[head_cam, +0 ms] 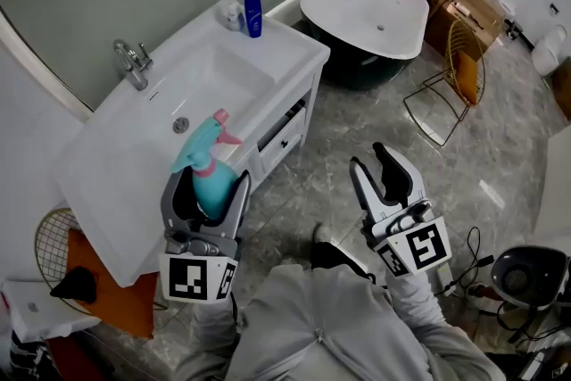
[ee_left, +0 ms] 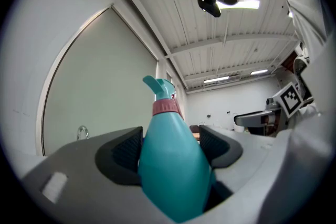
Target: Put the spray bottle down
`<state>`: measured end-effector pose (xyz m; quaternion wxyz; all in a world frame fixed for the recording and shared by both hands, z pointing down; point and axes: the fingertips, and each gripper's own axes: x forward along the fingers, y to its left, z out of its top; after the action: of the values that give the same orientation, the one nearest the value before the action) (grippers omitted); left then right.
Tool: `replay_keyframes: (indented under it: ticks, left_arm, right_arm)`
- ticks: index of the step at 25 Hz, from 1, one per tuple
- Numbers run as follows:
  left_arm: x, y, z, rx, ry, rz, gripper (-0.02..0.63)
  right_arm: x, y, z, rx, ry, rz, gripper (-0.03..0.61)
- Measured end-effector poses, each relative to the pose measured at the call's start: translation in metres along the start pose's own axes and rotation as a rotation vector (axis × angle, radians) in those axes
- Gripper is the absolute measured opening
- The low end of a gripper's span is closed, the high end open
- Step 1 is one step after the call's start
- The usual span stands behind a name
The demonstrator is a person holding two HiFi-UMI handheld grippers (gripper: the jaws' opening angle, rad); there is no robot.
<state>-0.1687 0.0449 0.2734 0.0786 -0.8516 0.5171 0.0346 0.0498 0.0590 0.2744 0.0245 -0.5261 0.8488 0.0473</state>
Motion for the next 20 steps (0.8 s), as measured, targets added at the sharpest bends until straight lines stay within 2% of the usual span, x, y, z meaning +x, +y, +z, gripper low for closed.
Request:
replay_keyframes:
  ticks: [6, 20]
  left_arm:
    - [0.027, 0.006, -0.012, 0.01, 0.002, 0.014, 0.39]
    - [0.14, 0.019, -0.033, 0.003, 0.031, 0.114, 0.39]
  right_arm:
    - [0.024, -0.02, -0.014, 0.01, 0.003, 0.018, 0.161]
    - [0.121, -0.109, -0.027, 0.023, 0.022, 0.129, 0.161]
